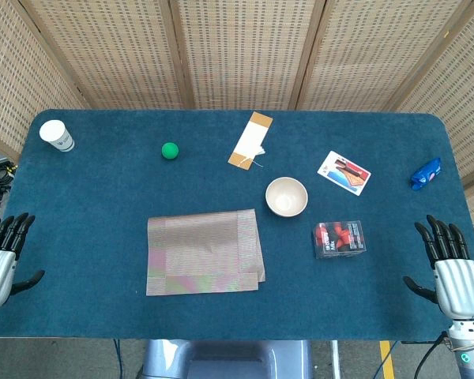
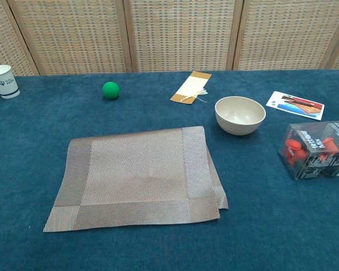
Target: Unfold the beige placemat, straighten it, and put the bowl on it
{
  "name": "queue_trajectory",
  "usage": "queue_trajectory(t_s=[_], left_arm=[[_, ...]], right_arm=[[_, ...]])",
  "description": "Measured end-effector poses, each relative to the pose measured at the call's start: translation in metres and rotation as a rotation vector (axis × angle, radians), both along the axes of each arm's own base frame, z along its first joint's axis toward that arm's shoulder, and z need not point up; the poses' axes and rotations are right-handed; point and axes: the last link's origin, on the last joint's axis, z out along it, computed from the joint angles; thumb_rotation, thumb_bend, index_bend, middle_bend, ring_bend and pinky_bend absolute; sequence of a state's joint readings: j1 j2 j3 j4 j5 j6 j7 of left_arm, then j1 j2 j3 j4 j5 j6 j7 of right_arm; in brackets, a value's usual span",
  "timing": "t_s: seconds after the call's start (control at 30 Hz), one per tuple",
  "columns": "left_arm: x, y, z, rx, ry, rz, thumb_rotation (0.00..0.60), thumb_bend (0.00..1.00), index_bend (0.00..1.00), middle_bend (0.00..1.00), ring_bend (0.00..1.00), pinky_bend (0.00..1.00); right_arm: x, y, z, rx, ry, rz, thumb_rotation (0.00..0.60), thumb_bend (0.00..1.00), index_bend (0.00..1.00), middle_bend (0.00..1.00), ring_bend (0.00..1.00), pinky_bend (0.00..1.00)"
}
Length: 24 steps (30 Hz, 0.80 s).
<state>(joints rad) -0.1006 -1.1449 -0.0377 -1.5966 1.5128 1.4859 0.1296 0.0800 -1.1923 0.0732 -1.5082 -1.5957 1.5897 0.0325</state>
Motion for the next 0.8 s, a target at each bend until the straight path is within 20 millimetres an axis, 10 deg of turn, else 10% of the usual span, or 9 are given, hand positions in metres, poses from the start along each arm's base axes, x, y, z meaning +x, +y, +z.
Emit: queue_trajectory(t_s=[0.8], left_arm=[[0.0033, 0.0008, -0.0036, -0.036, -0.008, -0.015, 0.600, 0.18, 0.00, 0.00, 0.00, 0.00]], right_arm=[[-0.0032, 0.0001, 0.0015, 0.024, -0.004, -0.027, 0.600, 0.05, 0.09, 0.00, 0.00, 0.00]])
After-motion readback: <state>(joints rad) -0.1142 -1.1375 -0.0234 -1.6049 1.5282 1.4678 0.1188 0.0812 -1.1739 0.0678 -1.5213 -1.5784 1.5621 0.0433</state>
